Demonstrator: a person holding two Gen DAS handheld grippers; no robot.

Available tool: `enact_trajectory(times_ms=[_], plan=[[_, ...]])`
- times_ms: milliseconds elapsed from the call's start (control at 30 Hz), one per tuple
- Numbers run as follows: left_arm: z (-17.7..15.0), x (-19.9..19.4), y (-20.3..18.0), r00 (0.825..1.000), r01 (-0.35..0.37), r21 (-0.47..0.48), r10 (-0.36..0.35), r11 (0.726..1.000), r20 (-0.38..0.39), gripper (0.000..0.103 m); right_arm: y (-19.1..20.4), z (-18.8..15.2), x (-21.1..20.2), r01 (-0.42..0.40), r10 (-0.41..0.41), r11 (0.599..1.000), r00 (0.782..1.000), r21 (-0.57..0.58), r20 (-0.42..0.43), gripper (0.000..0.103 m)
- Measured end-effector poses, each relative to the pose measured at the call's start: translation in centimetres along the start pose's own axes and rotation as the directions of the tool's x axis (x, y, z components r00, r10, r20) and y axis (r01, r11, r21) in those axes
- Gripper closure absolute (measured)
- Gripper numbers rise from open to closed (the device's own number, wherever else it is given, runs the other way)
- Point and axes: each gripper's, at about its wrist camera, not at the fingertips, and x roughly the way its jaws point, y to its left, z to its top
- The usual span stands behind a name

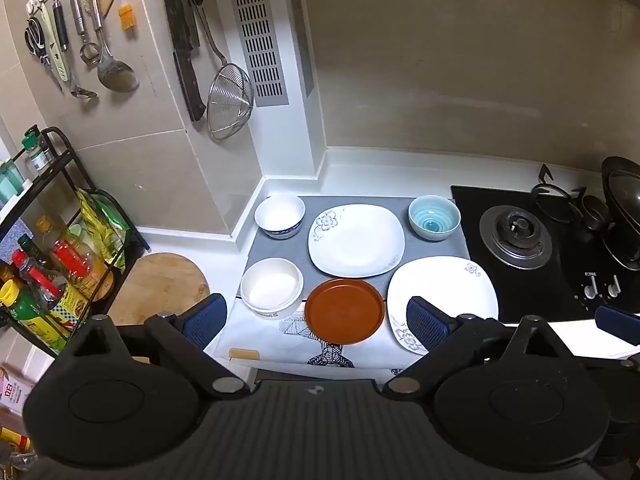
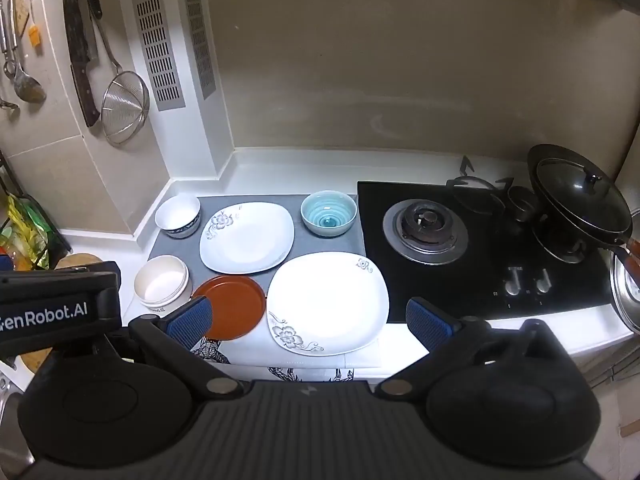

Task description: Organize plates and bowls

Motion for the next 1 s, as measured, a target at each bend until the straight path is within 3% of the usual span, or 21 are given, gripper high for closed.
enact_trajectory(times_ms=[1000], plan=[[-0.6,-0.67,-0.27,1.0,-0.019,-0.001,0.019,1.0,0.0,0.006,-0.15,-0.81,-0.77,-0.037,0.037,0.999,0.999,-0.011,-0.006,0.0]])
